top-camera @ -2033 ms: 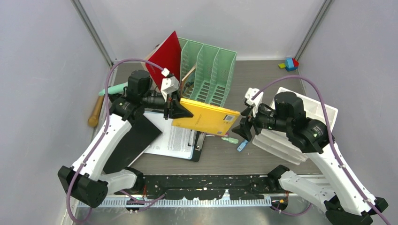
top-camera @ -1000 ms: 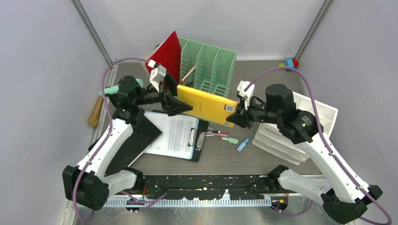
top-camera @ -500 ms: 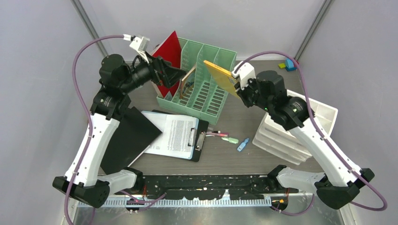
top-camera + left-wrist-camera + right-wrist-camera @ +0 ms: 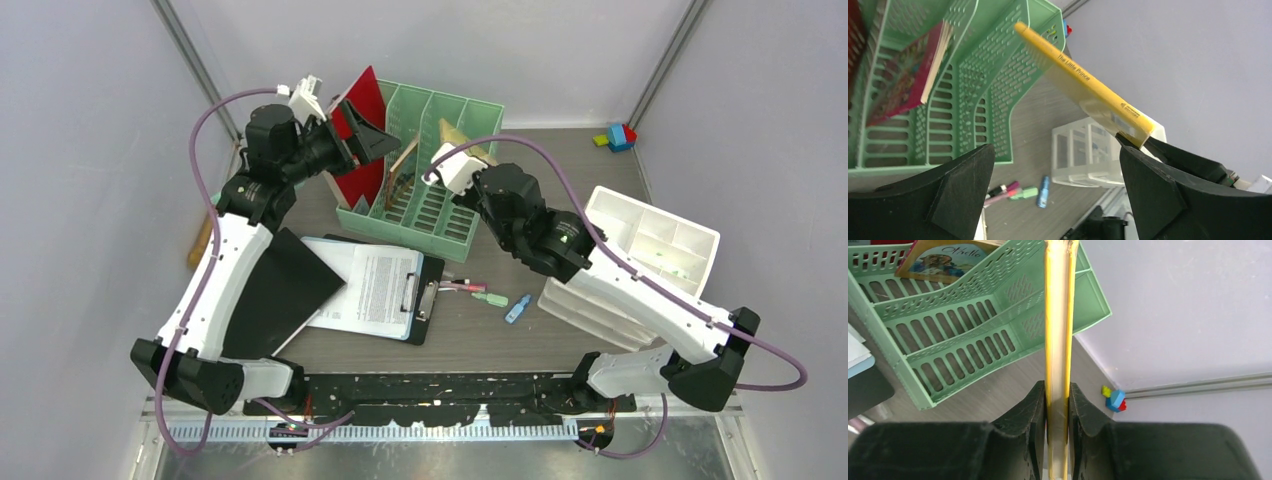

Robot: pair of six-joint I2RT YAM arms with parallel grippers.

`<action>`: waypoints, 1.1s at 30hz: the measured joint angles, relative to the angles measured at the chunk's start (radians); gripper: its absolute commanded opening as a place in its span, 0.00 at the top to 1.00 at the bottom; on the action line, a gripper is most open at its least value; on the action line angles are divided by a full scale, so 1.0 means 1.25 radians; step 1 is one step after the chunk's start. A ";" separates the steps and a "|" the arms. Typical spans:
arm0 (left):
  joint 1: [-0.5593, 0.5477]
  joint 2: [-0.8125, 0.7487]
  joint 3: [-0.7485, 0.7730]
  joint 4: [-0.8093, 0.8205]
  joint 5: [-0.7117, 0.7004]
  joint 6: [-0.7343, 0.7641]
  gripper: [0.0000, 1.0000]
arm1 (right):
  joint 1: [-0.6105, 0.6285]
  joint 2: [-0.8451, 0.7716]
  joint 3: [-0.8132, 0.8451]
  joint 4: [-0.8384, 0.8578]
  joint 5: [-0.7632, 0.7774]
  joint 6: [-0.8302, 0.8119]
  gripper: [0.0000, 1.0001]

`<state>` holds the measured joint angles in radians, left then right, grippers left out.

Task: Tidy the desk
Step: Pick up the book from the center of the board.

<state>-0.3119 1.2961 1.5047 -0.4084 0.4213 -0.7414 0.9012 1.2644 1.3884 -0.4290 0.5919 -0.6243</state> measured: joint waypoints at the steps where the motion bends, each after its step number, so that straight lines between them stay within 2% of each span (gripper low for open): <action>1: 0.004 0.000 -0.007 0.001 0.005 -0.018 0.00 | 0.006 0.002 -0.001 0.012 0.011 -0.012 1.00; 7: 0.041 0.028 -0.030 0.026 0.063 -0.145 0.00 | 0.050 0.003 -0.043 0.092 0.056 -0.099 1.00; 15: 0.052 0.113 -0.030 0.095 0.146 -0.254 0.00 | 0.128 0.024 -0.175 0.274 0.113 -0.303 1.00; 22: 0.052 0.136 -0.055 0.127 0.207 -0.281 0.00 | 0.185 0.078 -0.277 0.476 0.134 -0.482 1.00; 33: 0.060 0.165 -0.133 0.154 0.256 -0.274 0.02 | 0.216 0.131 -0.347 0.648 0.171 -0.627 1.00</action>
<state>-0.2363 1.5024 1.3388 -0.2153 0.7418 -1.0840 1.1713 1.4281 0.9543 0.3805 0.8051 -1.4075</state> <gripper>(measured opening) 0.978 0.236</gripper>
